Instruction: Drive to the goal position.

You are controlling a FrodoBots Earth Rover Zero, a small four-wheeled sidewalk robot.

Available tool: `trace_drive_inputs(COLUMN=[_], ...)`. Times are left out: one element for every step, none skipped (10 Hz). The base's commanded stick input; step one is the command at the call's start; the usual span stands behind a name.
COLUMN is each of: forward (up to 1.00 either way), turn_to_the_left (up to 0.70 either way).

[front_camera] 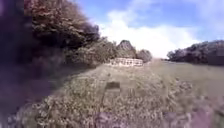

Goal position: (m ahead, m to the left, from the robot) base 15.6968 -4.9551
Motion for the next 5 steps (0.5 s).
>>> trace_drive_inputs(forward=[0.7, 0.7, 0.7, 0.7, 0.7], turn_to_the_left=[-0.21, -0.35, -0.35, -0.35, -0.35])
